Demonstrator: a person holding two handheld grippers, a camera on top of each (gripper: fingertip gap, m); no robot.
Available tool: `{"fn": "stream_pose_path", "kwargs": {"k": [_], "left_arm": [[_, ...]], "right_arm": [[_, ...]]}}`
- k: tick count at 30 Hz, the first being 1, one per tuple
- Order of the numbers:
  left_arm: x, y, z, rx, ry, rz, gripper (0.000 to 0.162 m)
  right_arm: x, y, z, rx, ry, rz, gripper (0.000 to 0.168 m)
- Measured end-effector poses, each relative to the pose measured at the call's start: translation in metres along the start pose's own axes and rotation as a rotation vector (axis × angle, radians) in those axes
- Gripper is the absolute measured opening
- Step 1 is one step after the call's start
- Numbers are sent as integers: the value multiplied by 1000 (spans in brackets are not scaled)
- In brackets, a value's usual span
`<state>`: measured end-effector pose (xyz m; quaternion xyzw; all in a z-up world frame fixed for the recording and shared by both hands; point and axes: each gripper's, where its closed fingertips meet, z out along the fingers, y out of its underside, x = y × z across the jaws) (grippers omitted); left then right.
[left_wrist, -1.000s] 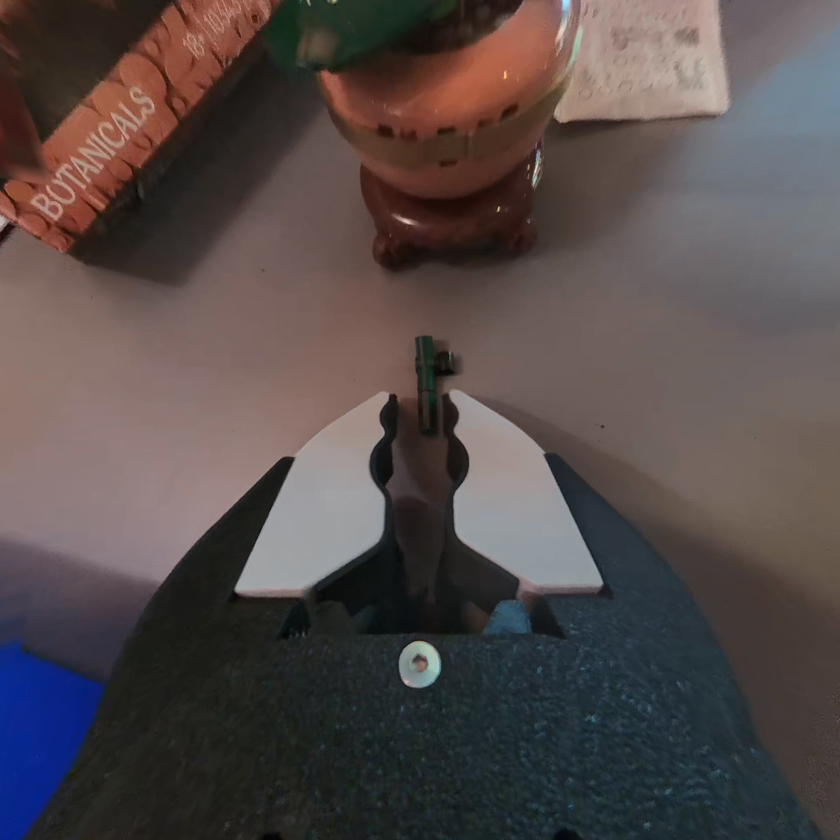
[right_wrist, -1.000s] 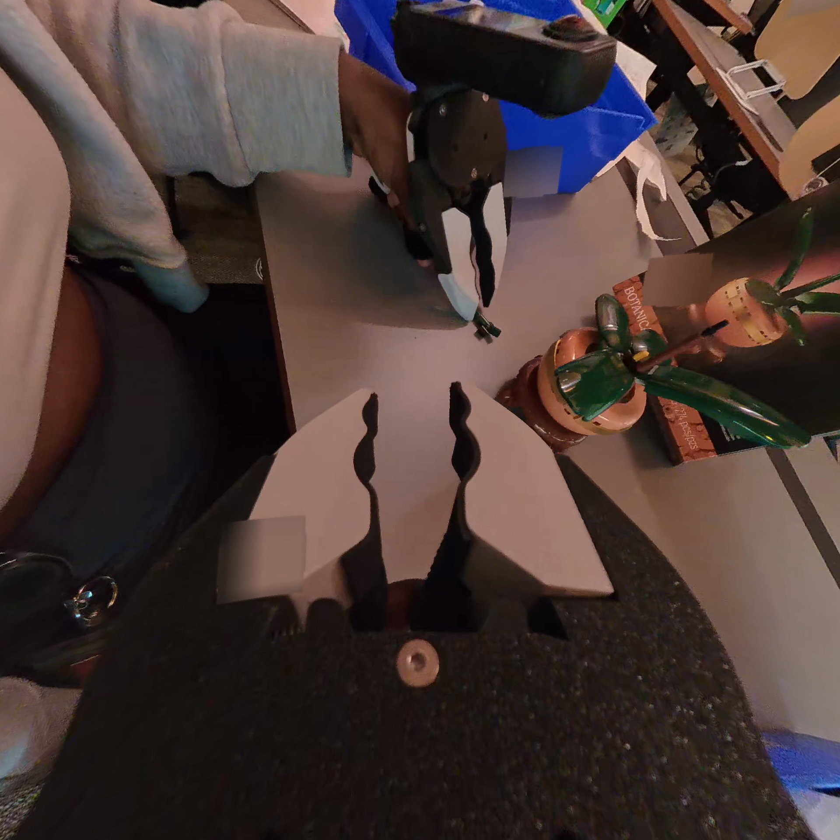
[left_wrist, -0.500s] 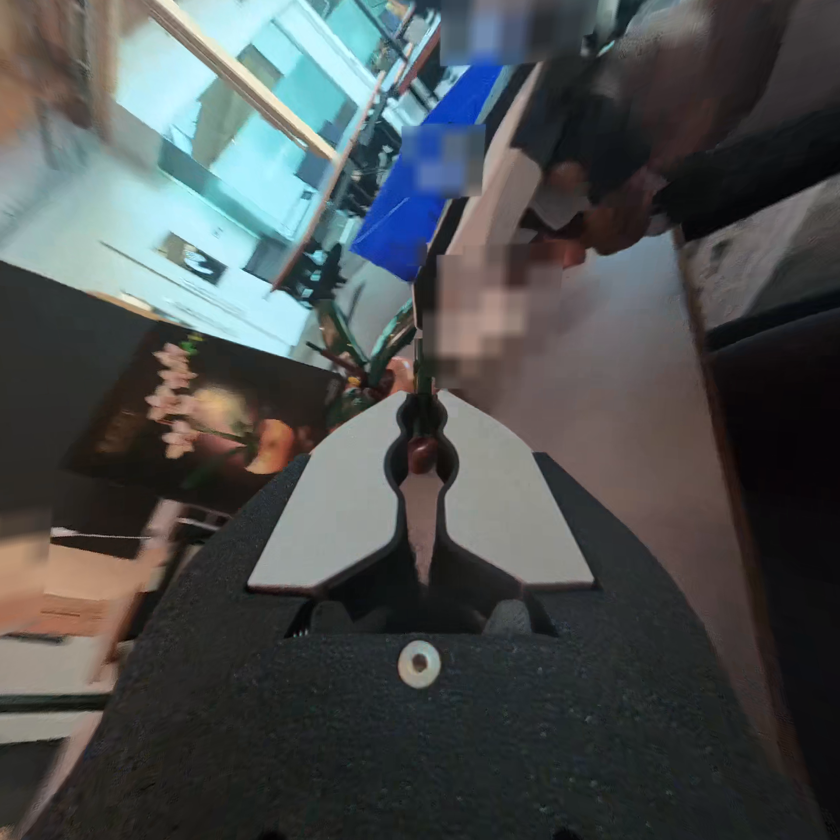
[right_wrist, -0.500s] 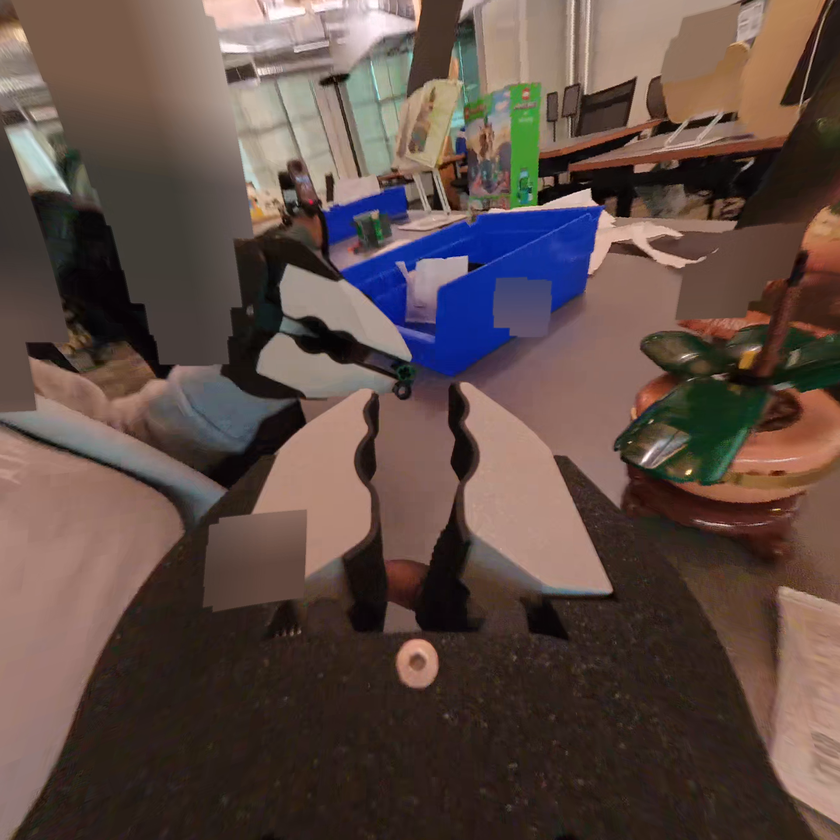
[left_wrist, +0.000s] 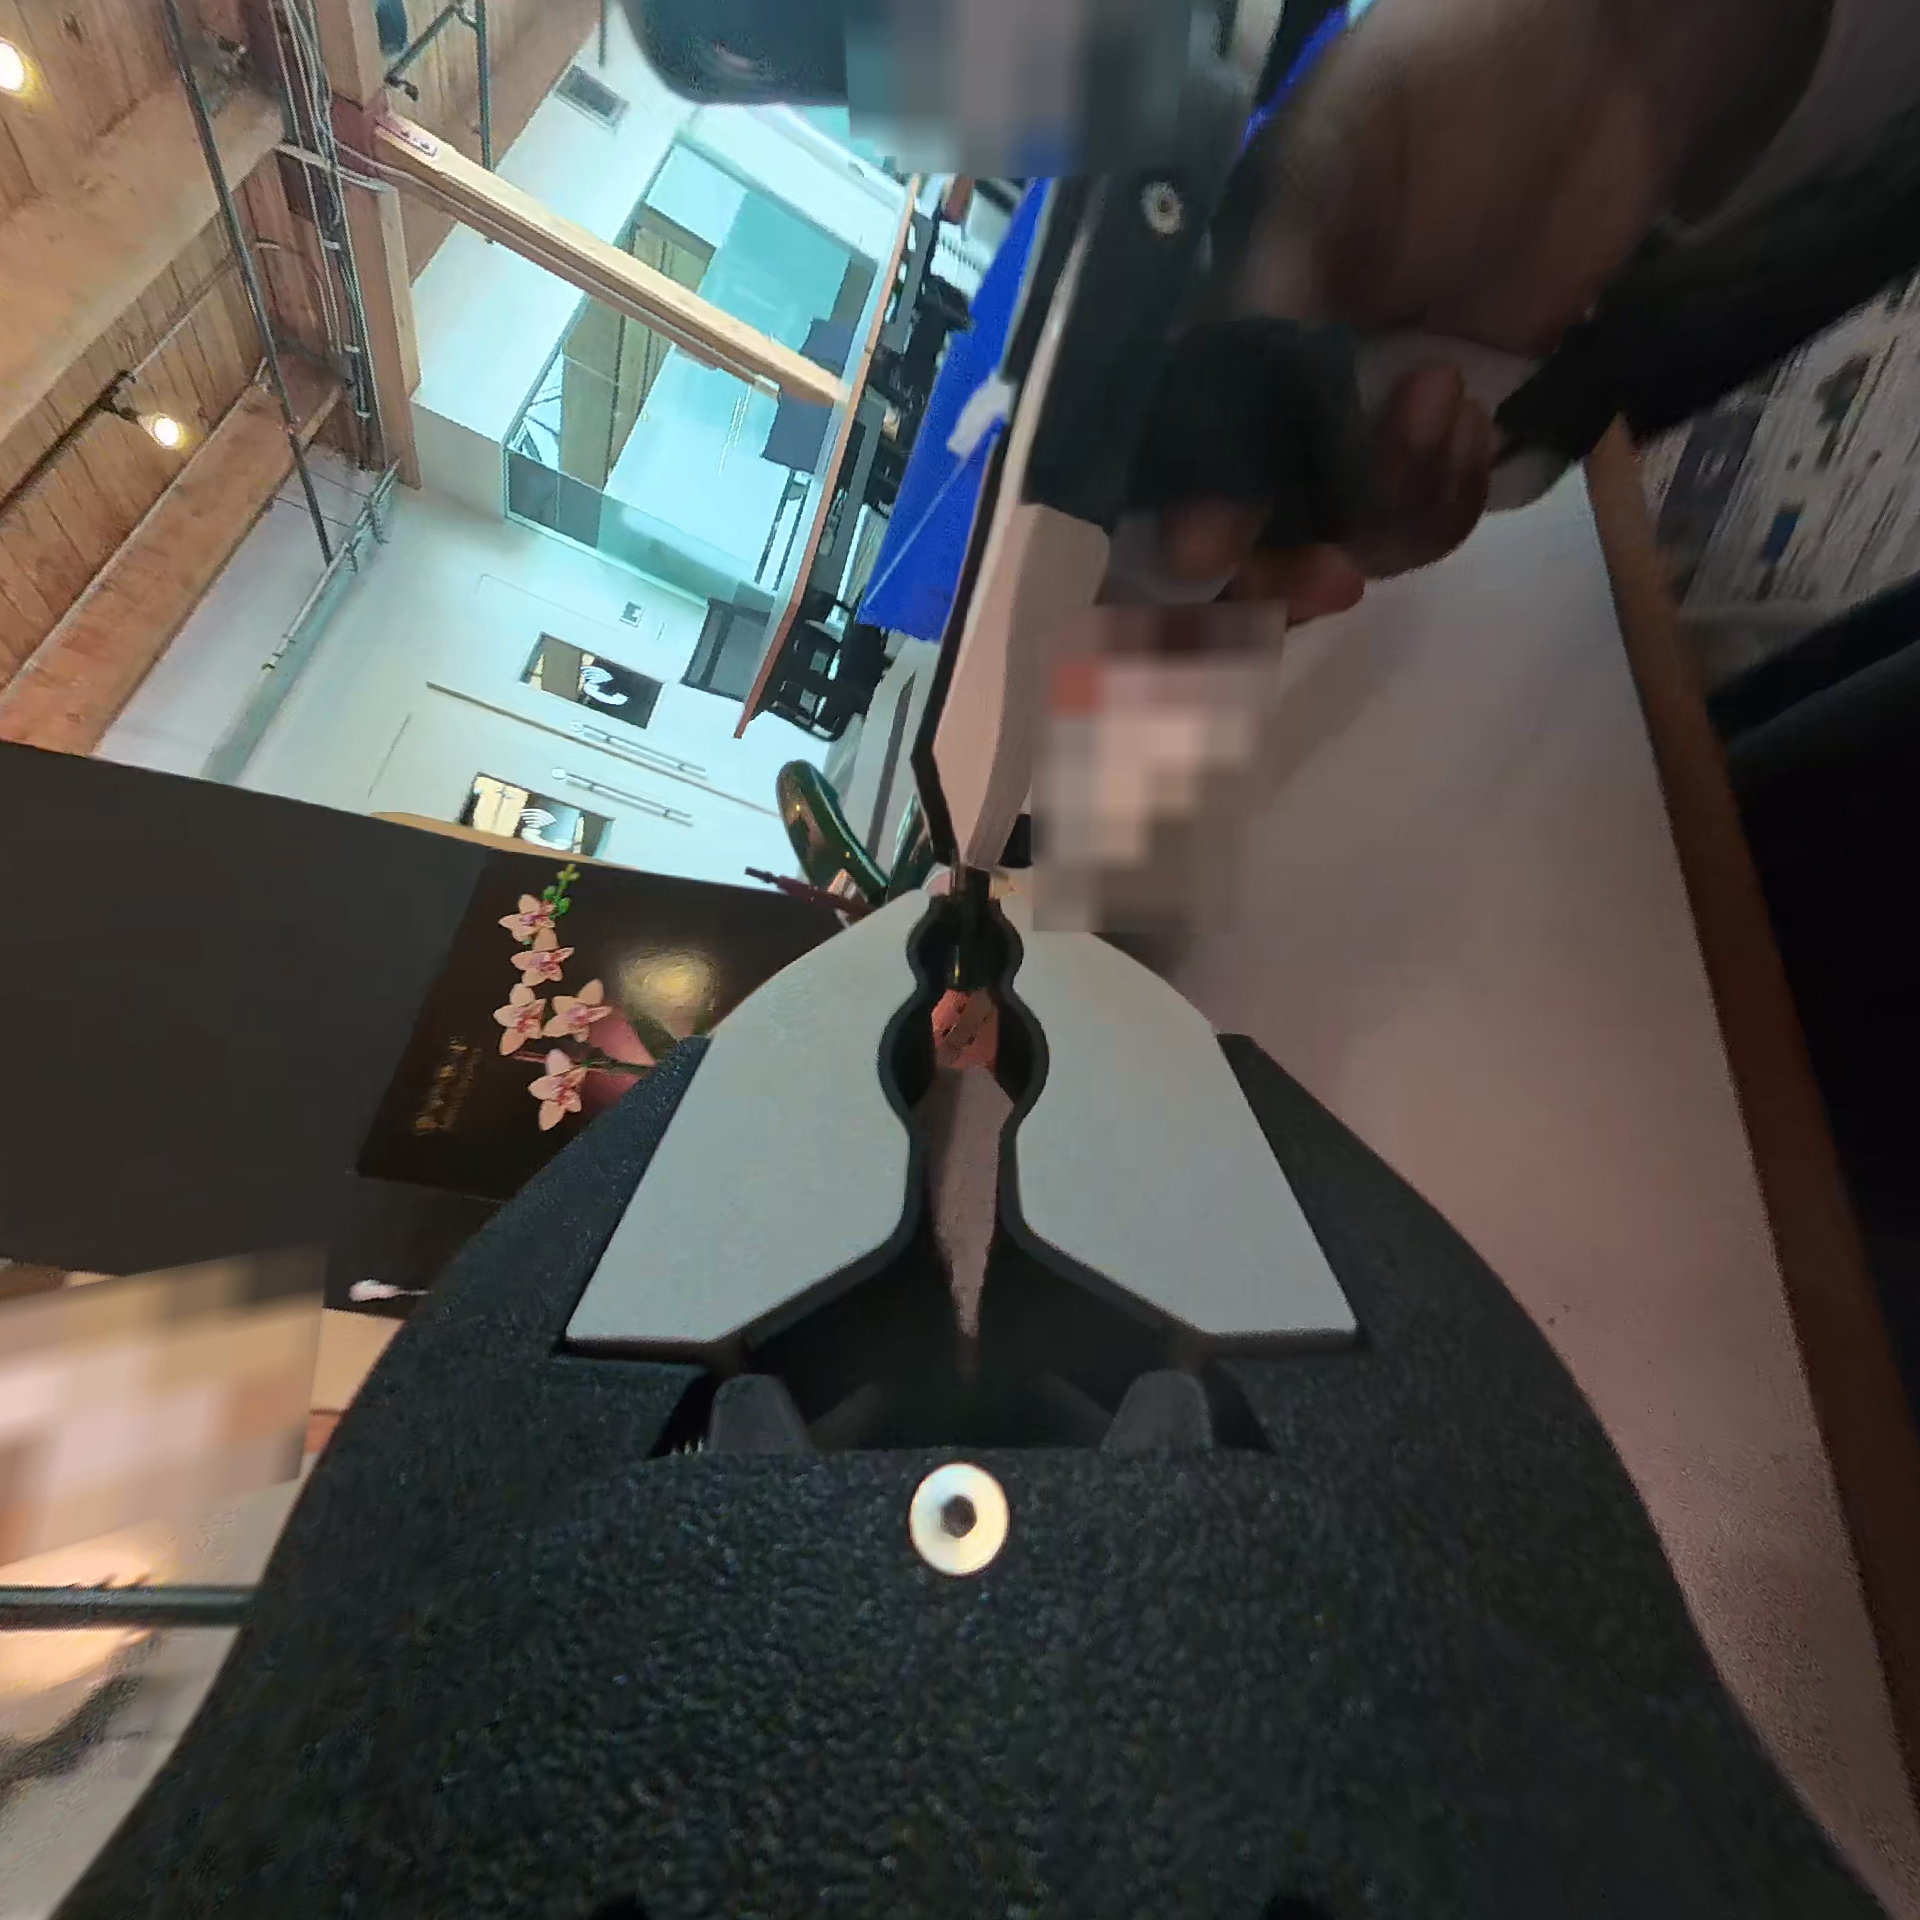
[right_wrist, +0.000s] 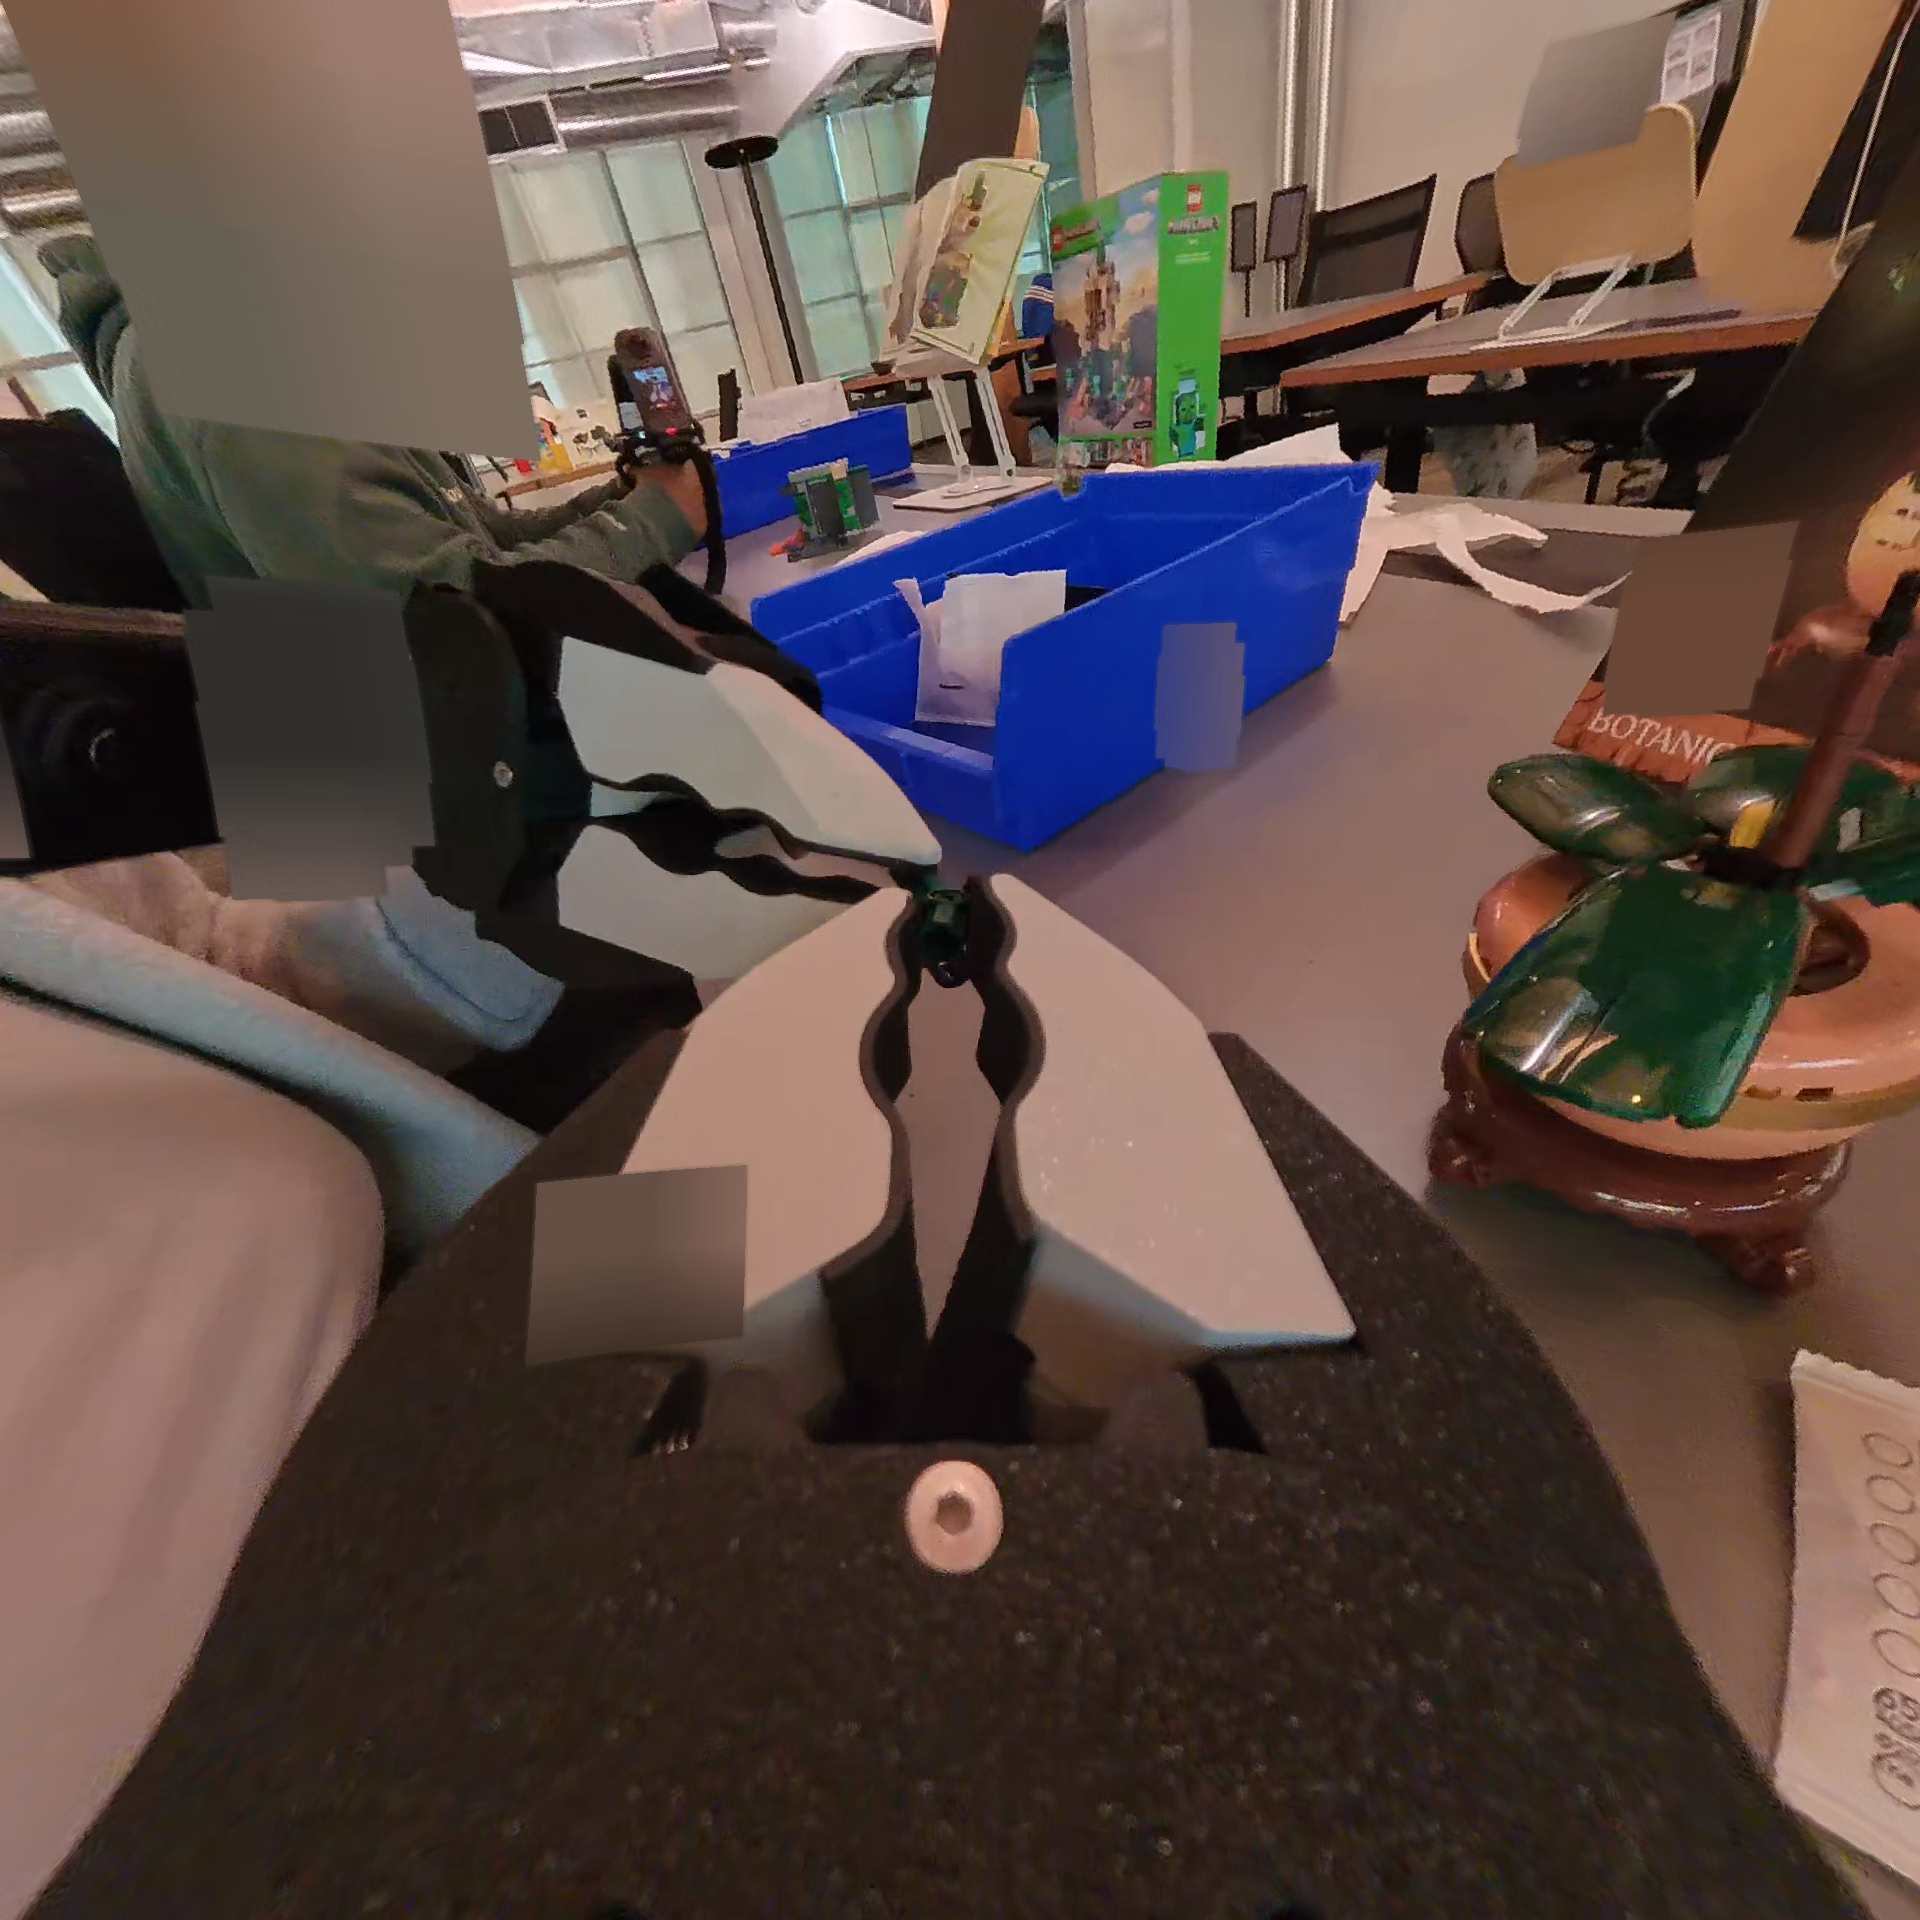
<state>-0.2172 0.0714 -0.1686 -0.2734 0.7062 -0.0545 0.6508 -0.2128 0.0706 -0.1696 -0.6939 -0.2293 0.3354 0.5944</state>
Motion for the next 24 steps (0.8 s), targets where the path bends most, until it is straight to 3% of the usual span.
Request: {"fn": "stream_pose_path", "kwargs": {"k": [10, 12, 13, 14, 16, 21, 24], "left_arm": [[-8, -12, -1, 133, 78, -183, 5], [-27, 43, -11, -107, -34, -130, 5], [-33, 66, -24, -128, -46, -211, 5], [-38, 68, -36, -48, -42, -357, 5], [-46, 51, -41, 60, -44, -482, 6], [-29, -4, -9, 257, 48, -610, 6], [-28, -9, -5, 308, 86, -730, 6]], "right_arm": [[-4, -13, -12, -60, 15, -150, 8], [17, -37, -40, 44, 128, -162, 7], [28, -48, -61, 84, 160, -142, 7], [35, -46, -72, 58, 178, -140, 7], [35, -37, -68, -1, 168, -181, 8], [16, -34, -48, 3, 75, -188, 8], [10, -9, -39, -94, 0, -133, 8]]}}
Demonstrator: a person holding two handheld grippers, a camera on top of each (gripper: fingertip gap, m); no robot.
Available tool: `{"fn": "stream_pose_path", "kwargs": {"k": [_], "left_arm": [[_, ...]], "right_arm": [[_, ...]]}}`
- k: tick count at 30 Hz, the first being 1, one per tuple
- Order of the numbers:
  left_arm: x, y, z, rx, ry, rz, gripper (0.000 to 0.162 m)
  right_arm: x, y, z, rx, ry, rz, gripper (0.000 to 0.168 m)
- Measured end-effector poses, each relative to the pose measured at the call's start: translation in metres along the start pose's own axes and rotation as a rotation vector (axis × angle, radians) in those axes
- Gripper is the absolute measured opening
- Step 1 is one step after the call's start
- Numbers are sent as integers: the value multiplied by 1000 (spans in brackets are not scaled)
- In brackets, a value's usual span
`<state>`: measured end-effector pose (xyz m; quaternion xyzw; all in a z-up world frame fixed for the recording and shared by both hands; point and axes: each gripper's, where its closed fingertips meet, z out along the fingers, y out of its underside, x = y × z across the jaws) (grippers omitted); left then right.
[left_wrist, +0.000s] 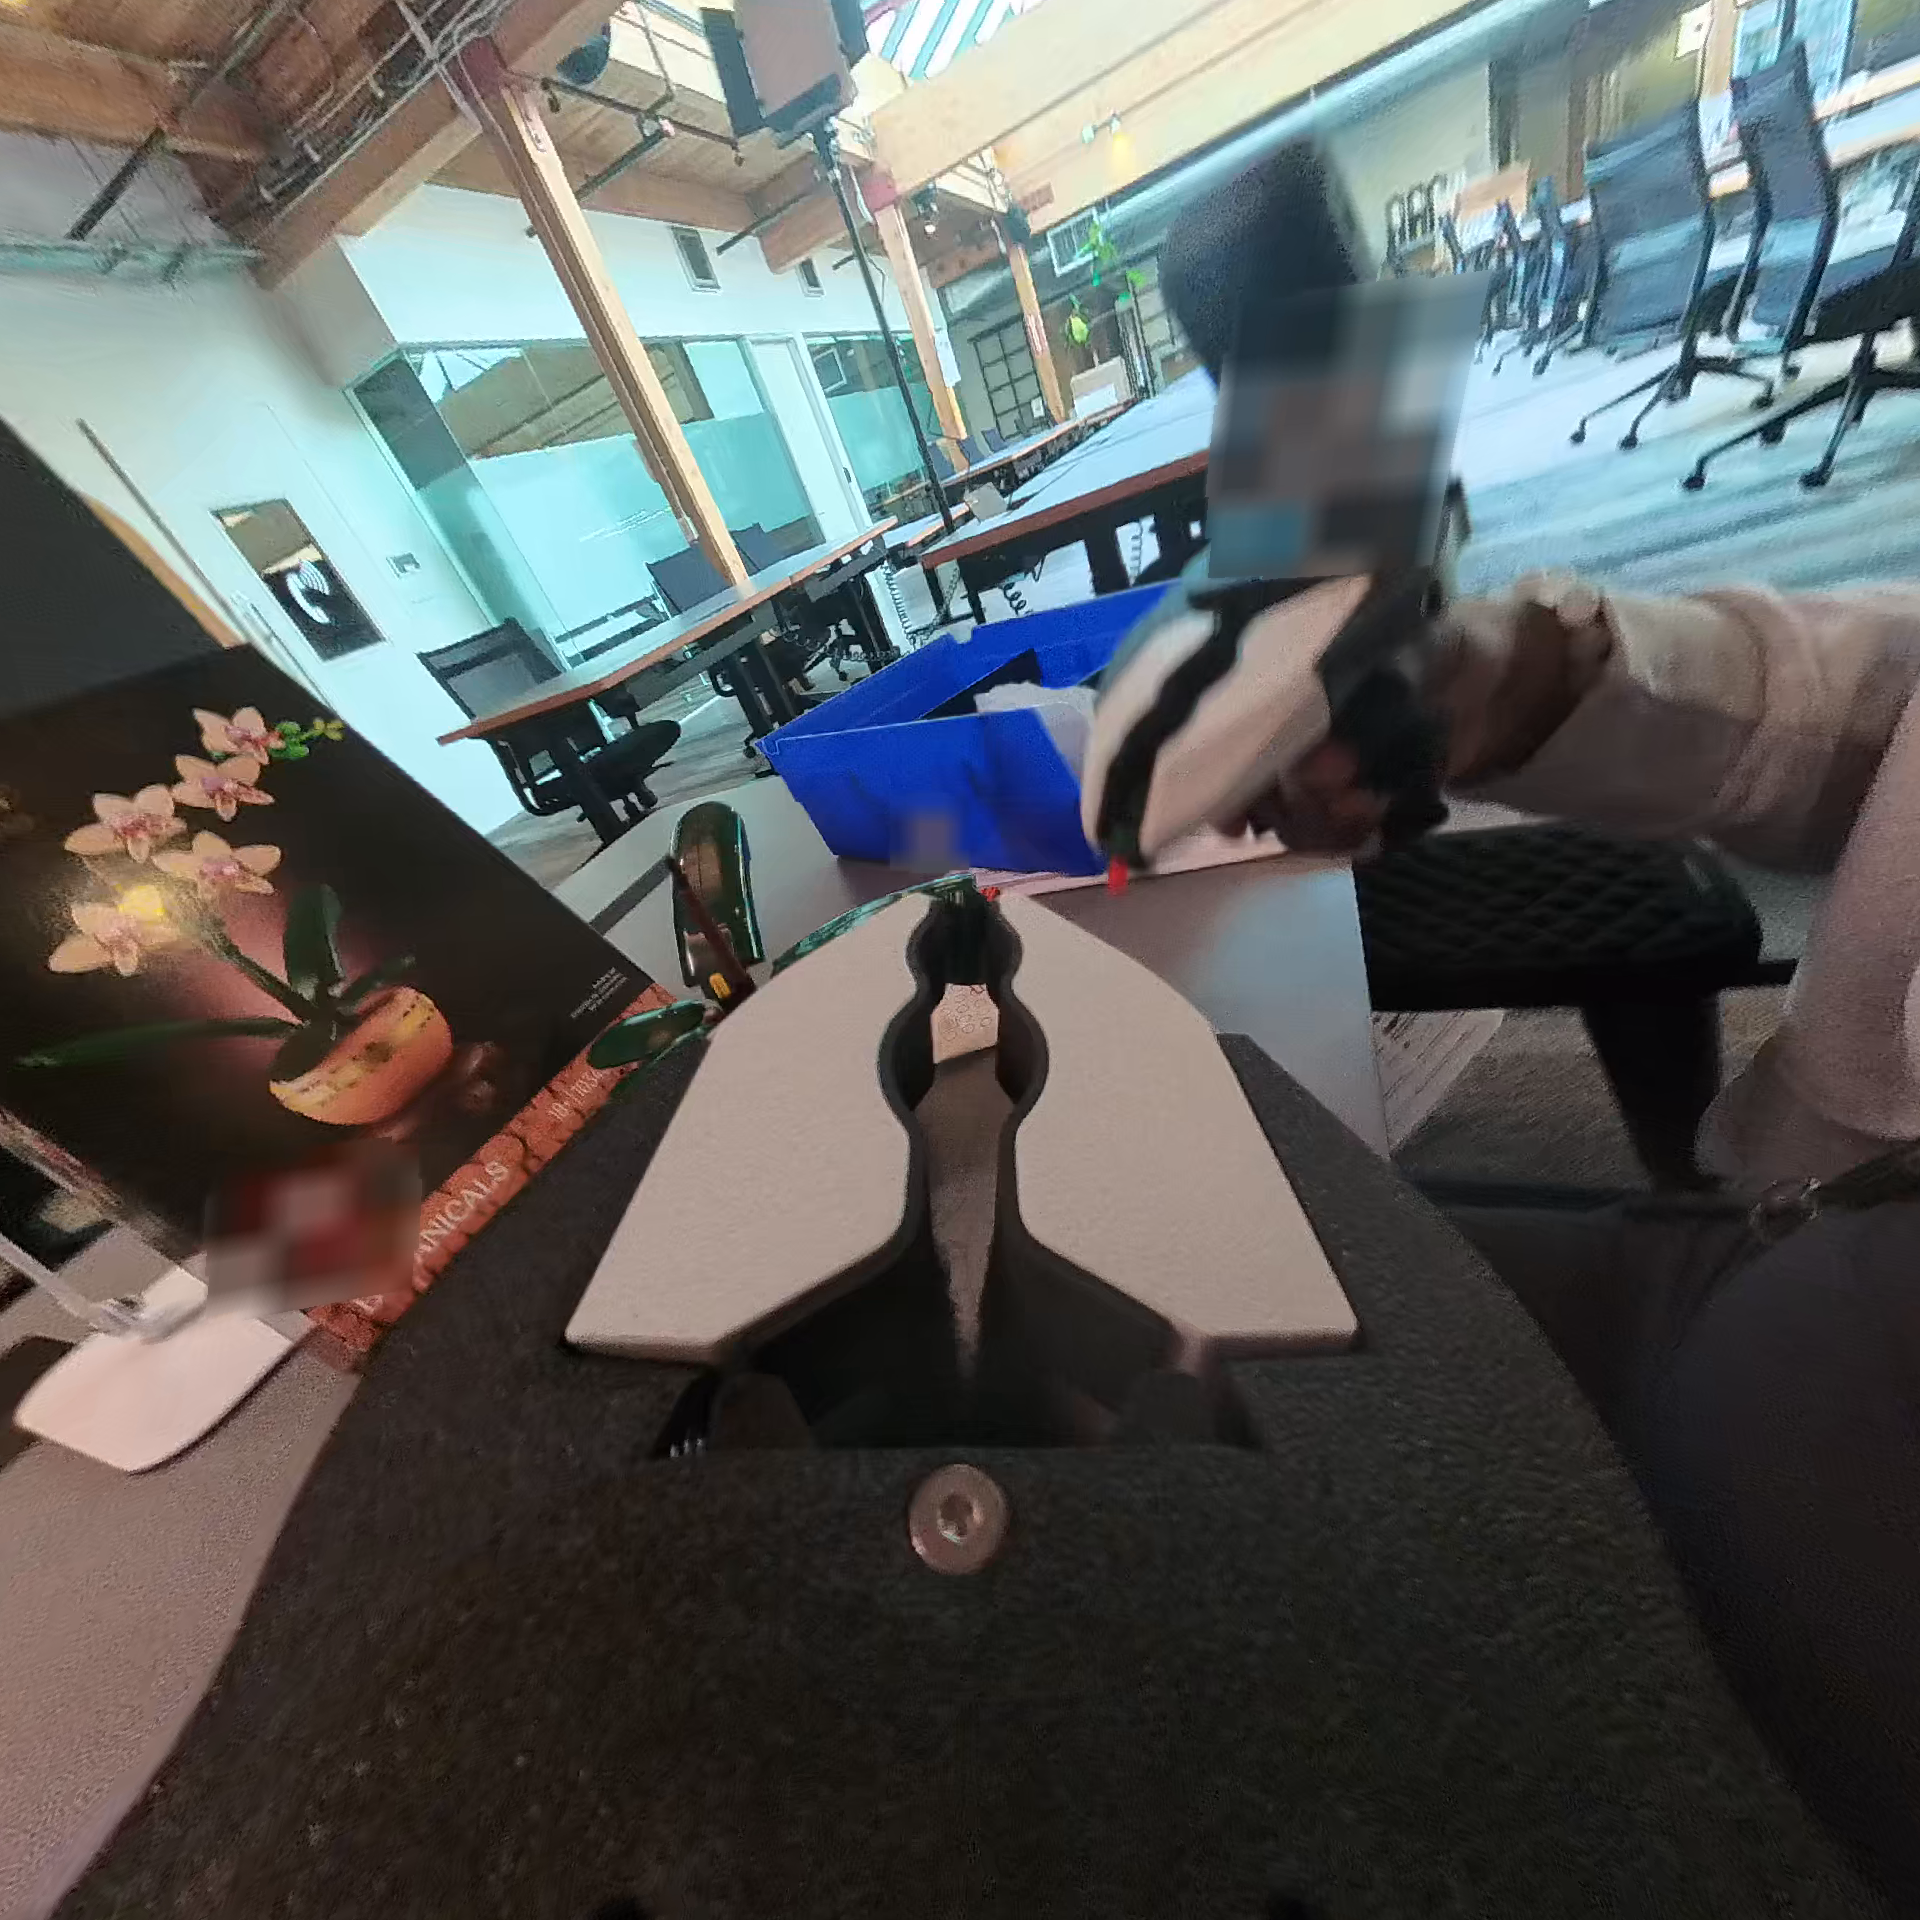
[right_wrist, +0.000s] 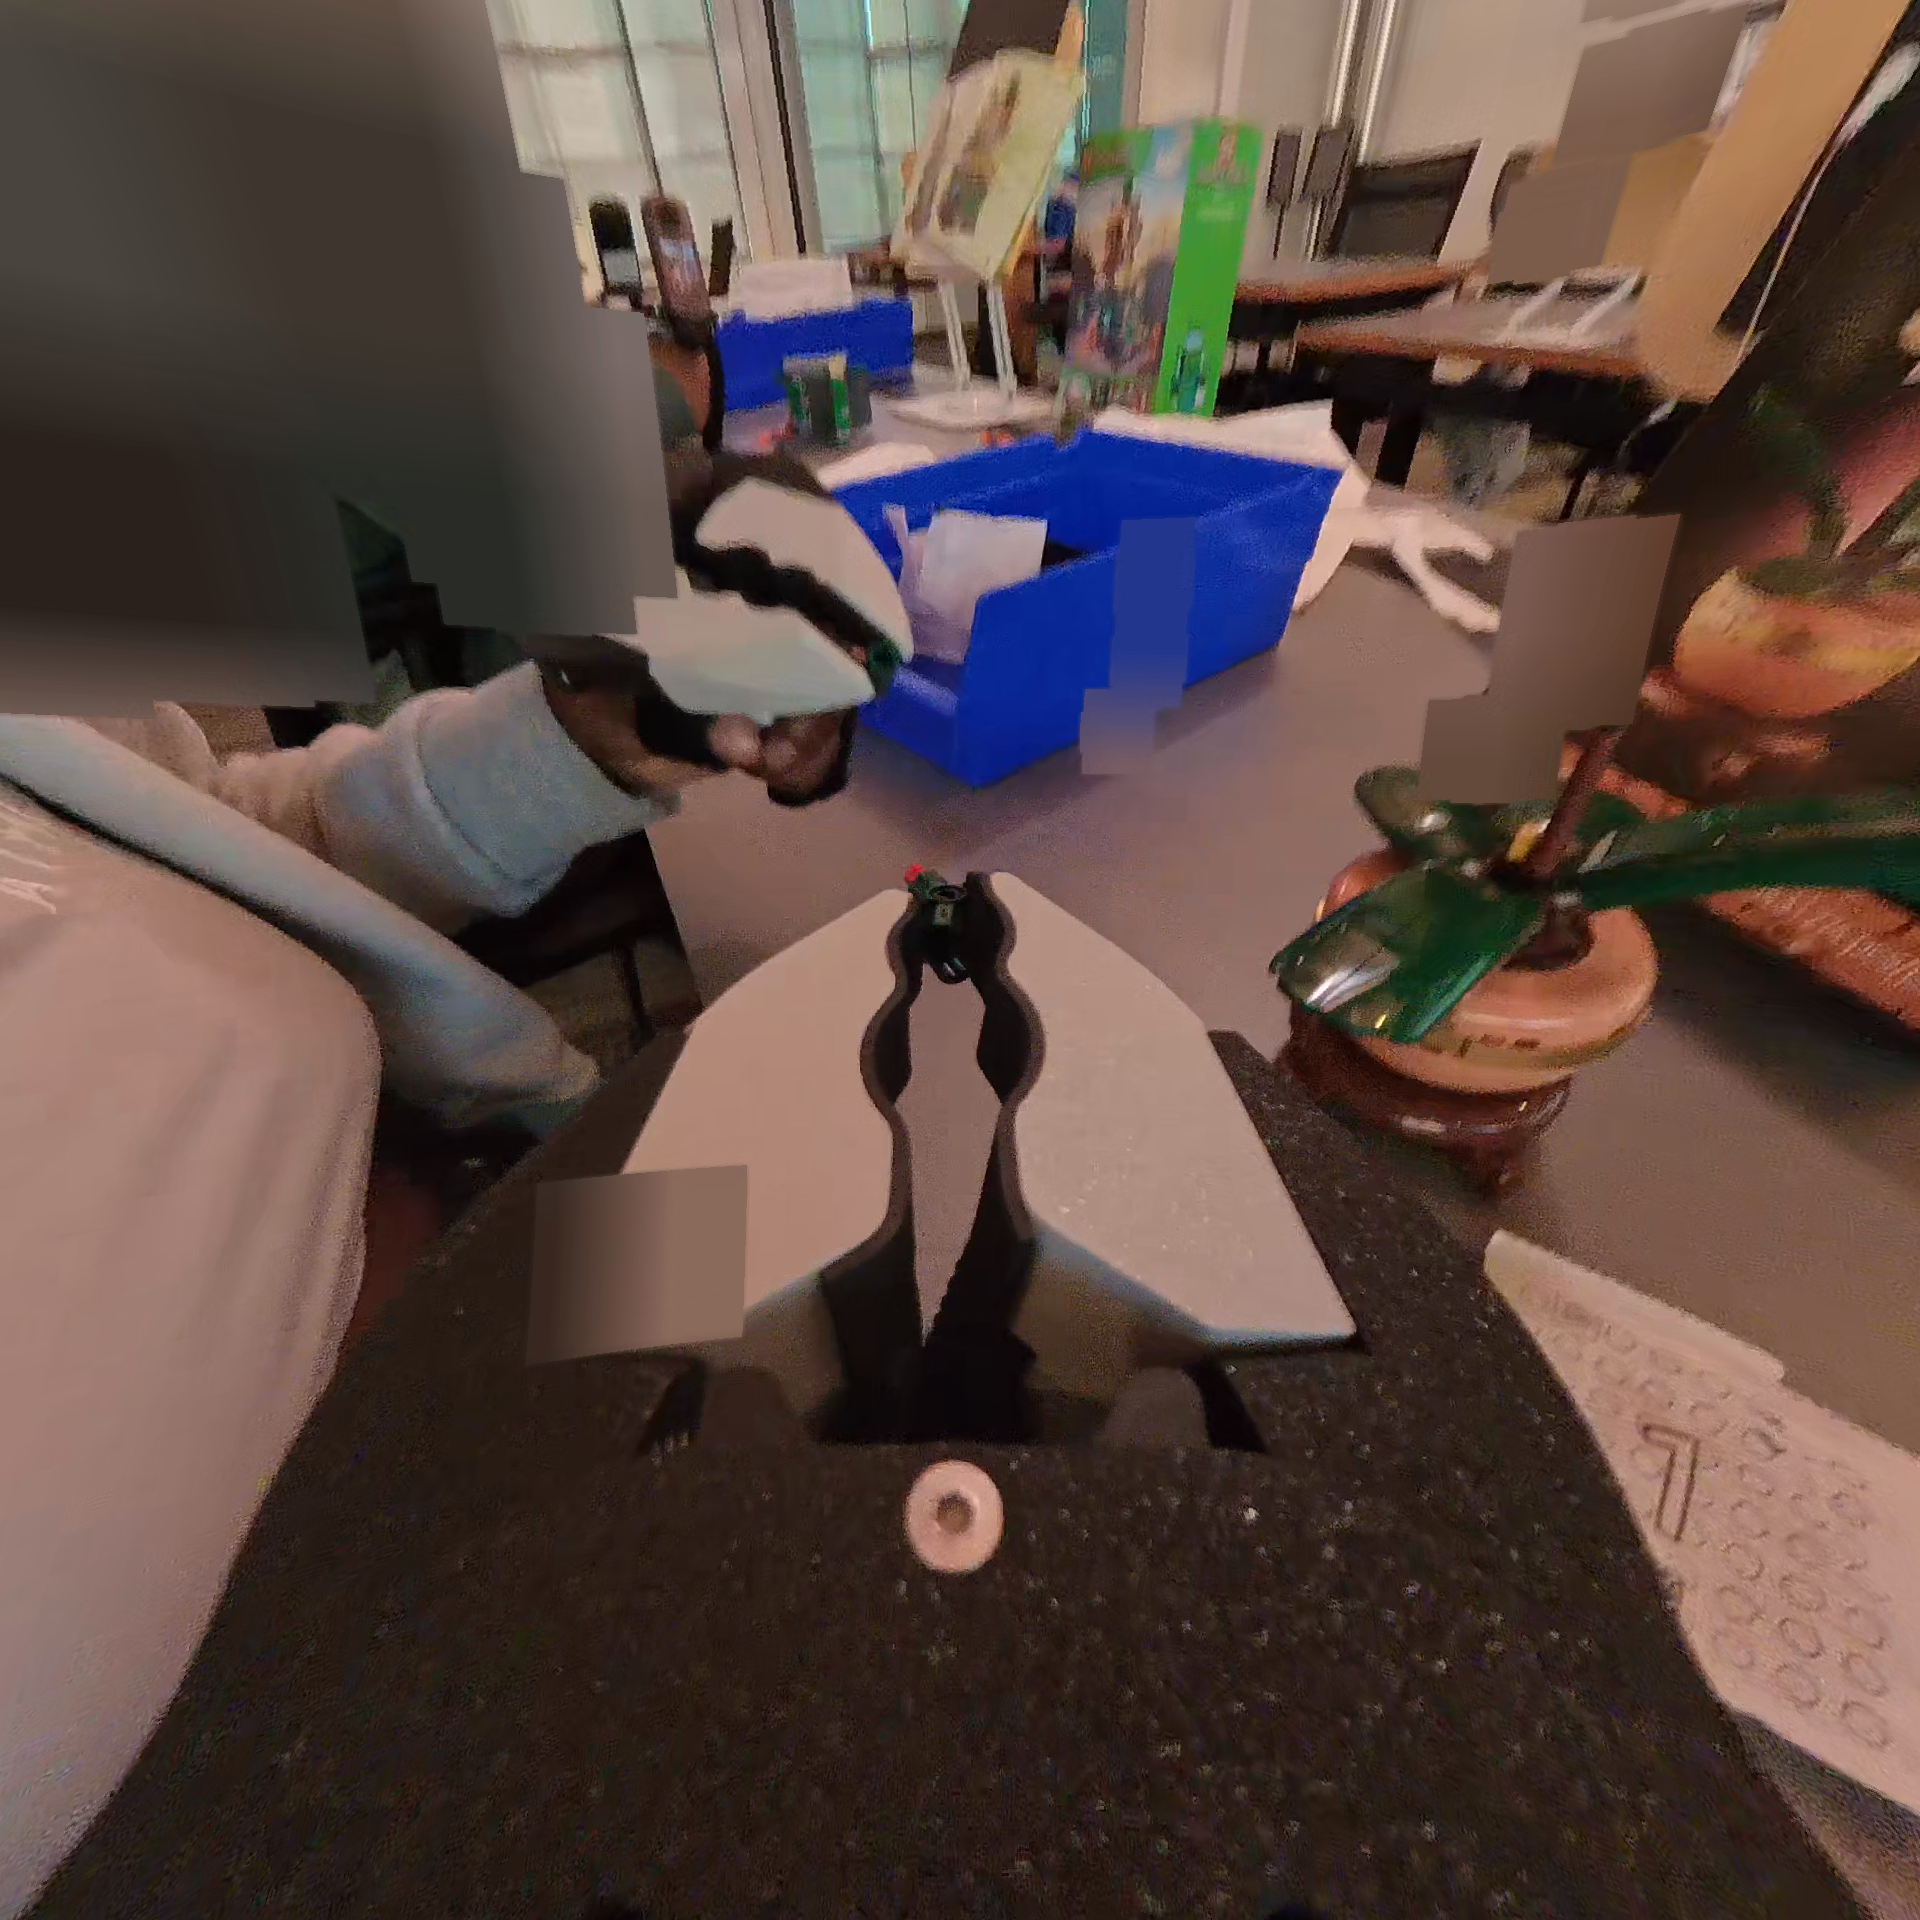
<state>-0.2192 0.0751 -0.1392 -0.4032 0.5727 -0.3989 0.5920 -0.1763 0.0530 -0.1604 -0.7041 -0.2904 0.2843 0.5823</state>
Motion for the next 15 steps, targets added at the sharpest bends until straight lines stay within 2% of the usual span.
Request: {"fn": "stream_pose_path", "kwargs": {"k": [3, 6, 8, 10, 12, 15], "left_arm": [[-4, 5, -3, 8, -8, -60, 6], [-3, 13, -4, -28, -8, -83, 6], [1, 17, -2, -45, 11, -97, 6], [4, 22, 1, -57, 28, -129, 6], [8, 27, 5, -54, 58, -205, 6], [15, 30, 11, -25, 147, -460, 6]], "right_arm": [[21, 53, 19, -179, 120, -14, 8], [42, 88, 27, -322, 230, -24, 9], [52, 105, 26, -434, 287, -35, 34], [61, 110, 22, -482, 346, -92, 41], [63, 105, 19, -468, 361, -148, 41], [56, 81, 13, -365, 330, -306, 39]]}}
